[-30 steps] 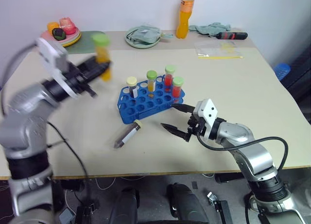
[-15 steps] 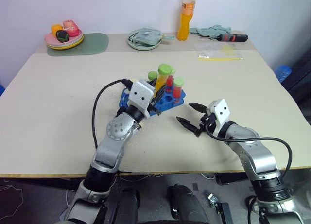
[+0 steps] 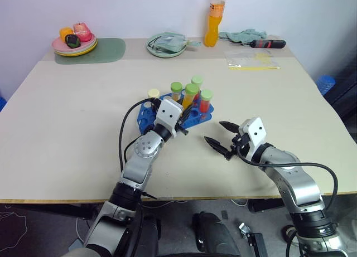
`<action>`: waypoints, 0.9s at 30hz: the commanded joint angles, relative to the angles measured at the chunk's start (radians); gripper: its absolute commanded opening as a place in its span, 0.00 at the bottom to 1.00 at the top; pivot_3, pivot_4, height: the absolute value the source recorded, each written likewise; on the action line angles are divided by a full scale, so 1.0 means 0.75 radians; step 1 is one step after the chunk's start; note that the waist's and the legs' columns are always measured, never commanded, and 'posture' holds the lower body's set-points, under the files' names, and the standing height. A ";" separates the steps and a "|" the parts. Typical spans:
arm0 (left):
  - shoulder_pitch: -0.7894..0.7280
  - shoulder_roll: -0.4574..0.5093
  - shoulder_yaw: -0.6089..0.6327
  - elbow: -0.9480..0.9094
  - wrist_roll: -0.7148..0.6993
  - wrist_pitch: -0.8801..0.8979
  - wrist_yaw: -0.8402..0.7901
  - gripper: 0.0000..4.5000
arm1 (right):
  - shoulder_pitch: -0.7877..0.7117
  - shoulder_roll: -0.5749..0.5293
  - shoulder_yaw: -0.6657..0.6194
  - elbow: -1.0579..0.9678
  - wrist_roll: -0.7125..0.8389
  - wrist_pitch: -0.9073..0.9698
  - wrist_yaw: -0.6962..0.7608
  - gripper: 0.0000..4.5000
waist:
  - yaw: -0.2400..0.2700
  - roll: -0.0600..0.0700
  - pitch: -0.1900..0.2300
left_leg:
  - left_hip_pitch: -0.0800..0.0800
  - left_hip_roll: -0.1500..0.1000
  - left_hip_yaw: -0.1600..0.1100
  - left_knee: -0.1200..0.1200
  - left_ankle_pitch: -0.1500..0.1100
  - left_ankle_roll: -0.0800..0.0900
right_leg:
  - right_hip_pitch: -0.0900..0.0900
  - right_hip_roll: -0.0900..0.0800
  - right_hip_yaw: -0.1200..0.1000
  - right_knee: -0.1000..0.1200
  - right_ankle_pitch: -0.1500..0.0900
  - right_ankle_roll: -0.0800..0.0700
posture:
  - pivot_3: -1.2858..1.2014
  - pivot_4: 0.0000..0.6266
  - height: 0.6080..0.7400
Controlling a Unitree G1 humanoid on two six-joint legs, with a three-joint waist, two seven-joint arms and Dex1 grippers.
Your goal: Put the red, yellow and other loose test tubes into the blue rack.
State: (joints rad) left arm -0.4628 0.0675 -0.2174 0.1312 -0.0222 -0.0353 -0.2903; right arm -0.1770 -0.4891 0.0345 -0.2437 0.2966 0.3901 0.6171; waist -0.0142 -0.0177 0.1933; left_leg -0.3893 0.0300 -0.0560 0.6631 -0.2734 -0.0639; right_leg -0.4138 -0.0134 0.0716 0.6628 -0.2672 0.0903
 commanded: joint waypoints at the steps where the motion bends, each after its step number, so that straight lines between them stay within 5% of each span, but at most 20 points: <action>1: -0.025 -0.021 0.008 0.026 -0.009 -0.042 -0.023 0.17 | -0.003 0.000 -0.015 -0.072 0.001 -0.003 -0.007 0.92 | -0.001 0.000 0.000 | 0.000 0.000 0.000 0.000 0.000 0.000 | 0.000 0.000 0.000 0.000 0.000 0.000 | 0.52 0.24 1.00; 12: 0.029 -0.035 0.028 0.057 -0.025 -0.042 -0.062 0.17 | -0.005 0.010 0.001 -0.086 -0.001 0.007 -0.013 0.92 | -0.001 0.000 0.000 | 0.000 0.000 0.000 0.000 0.000 0.000 | 0.000 0.000 0.000 0.000 0.000 0.000 | 0.52 0.24 1.00; 13: 0.033 -0.037 0.033 0.057 -0.029 -0.039 -0.064 0.39 | -0.007 0.011 0.003 -0.087 -0.001 0.008 -0.013 0.92 | -0.001 0.000 0.000 | 0.000 0.000 0.000 0.000 0.000 0.000 | 0.000 0.000 0.000 0.000 0.000 0.000 | 0.52 0.24 1.00; 18: 0.035 -0.037 0.051 0.045 -0.014 -0.076 -0.048 0.94 | -0.020 0.014 0.009 -0.085 0.004 0.010 -0.008 0.92 | -0.001 0.000 0.000 | 0.000 0.000 0.000 0.000 0.000 0.000 | 0.000 0.000 0.000 -0.001 0.000 0.000 | 0.52 0.24 1.00; 23: 0.054 0.005 0.123 -0.158 -0.110 -0.001 -0.092 0.99 | -0.039 0.016 0.017 -0.082 0.006 0.013 -0.003 0.92 | -0.005 0.000 0.000 | 0.000 0.000 0.000 0.000 0.000 0.000 | 0.000 0.000 0.000 0.000 0.000 0.000 | 0.52 0.24 1.00; 27: 0.126 0.223 0.246 -0.612 -0.316 0.360 -0.198 0.99 | -0.048 0.012 0.017 -0.065 0.007 0.000 0.014 0.92 | -0.010 0.000 0.000 | 0.000 0.001 0.000 -0.001 0.000 0.000 | 0.000 0.000 0.000 -0.001 0.000 0.000 | 0.52 0.24 1.00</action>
State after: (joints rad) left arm -0.3798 0.1803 -0.0976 -0.1597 -0.1744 0.1200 -0.4056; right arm -0.2028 -0.4809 0.0544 -0.2624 0.2969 0.4058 0.6174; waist -0.0220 -0.0173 0.1934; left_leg -0.3893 0.0311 -0.0562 0.6620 -0.2735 -0.0637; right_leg -0.4144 -0.0128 0.0716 0.6624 -0.2673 0.0903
